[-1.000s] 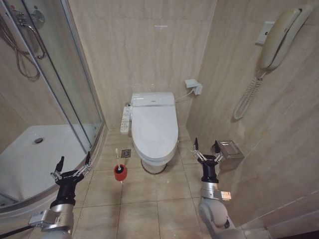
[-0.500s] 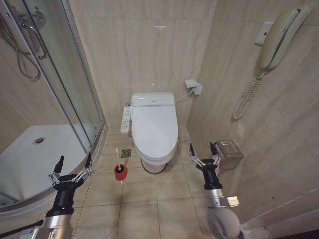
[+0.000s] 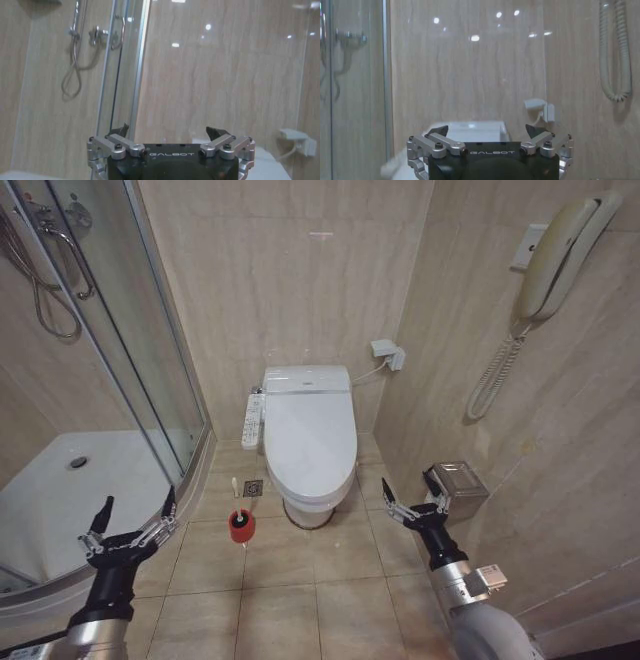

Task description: Open the toilet lid, clean the toilet bowl with a toilet brush, close the toilet lid, and flush.

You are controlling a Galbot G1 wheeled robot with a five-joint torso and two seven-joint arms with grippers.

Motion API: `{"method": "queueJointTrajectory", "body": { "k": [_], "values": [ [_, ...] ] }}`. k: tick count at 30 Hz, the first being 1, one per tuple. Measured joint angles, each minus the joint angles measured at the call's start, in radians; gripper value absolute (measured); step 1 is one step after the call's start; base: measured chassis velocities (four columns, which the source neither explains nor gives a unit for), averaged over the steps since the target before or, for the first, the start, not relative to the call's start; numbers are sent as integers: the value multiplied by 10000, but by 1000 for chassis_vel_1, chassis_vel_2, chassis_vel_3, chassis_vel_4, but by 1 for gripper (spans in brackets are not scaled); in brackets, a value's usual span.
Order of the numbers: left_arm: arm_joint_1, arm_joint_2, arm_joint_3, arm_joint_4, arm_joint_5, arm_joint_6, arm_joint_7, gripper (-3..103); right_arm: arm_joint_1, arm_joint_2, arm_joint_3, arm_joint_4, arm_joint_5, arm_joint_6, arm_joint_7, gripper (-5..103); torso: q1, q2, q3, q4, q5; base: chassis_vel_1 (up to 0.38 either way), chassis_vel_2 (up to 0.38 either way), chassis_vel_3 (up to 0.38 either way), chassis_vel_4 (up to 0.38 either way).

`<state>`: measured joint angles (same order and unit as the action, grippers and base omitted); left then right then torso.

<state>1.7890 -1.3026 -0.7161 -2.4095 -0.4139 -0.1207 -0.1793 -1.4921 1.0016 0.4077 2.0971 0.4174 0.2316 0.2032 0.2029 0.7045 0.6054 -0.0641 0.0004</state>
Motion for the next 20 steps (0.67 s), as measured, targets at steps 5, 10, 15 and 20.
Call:
{"method": "queueJointTrajectory", "body": {
  "k": [5,10,15,20],
  "values": [
    [-81,-148,318,341,9,110,13,100,147,-349,185,-113,160,-375,-114,100,1,0,0,1,-2,0,0,0,0],
    [-25,-259,417,279,201,125,151,100,73,-285,342,20,62,-430,-252,100,0,0,0,1,-3,0,0,0,0],
    [122,-192,394,23,420,107,403,100,-162,34,583,354,-92,-351,-348,100,0,0,0,1,-2,0,0,0,0],
    [272,-26,286,-61,550,-17,707,100,-615,645,871,946,-36,-359,-139,100,0,0,0,0,-5,0,0,0,0]
  ]
}}
